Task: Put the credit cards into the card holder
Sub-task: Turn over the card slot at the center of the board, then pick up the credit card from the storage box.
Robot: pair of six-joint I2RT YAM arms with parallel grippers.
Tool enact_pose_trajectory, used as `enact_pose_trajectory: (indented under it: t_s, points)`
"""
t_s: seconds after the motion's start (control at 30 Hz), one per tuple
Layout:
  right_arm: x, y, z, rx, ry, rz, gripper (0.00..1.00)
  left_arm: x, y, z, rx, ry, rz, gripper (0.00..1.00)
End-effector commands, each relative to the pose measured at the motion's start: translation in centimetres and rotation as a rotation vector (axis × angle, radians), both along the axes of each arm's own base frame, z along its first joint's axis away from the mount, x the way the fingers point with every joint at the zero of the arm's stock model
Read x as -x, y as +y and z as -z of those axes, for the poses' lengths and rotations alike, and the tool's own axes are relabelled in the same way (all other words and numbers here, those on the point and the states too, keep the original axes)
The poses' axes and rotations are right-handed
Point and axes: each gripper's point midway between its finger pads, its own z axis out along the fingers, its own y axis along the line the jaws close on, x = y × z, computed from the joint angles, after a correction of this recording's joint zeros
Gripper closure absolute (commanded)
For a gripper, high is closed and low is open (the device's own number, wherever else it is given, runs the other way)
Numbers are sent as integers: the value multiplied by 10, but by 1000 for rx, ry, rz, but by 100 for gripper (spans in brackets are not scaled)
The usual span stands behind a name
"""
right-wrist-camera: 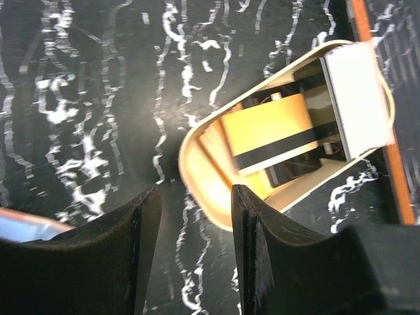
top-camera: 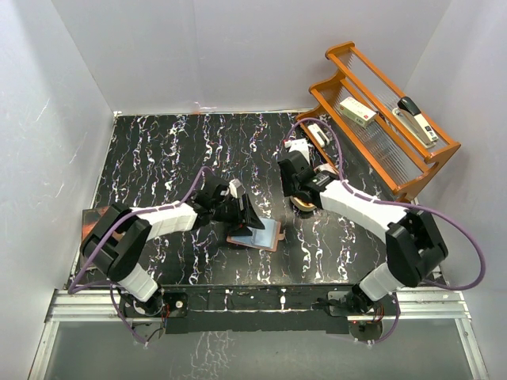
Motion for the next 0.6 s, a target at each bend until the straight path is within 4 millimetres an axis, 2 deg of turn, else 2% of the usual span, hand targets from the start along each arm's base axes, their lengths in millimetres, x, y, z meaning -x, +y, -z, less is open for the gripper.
enact_pose_trajectory:
  t_s: [0.0, 0.27, 0.4, 0.53, 0.57]
  points:
    - [-29, -18, -15, 95, -73, 37, 55, -5, 15, -12, -92, -76, 5, 41]
    - [-43, -27, 16, 197, -23, 41, 56, -16, 48, -4, -273, -141, -21, 40]
    - [-46, -28, 31, 236, 6, 42, 56, -23, 59, -7, -289, -149, -47, 40]
    - [-49, -38, 35, 309, 7, 63, 58, -26, 72, -9, -304, -151, -67, 40]
    - [-50, -40, 42, 337, 21, 64, 59, -26, 75, -10, -304, -151, -73, 40]
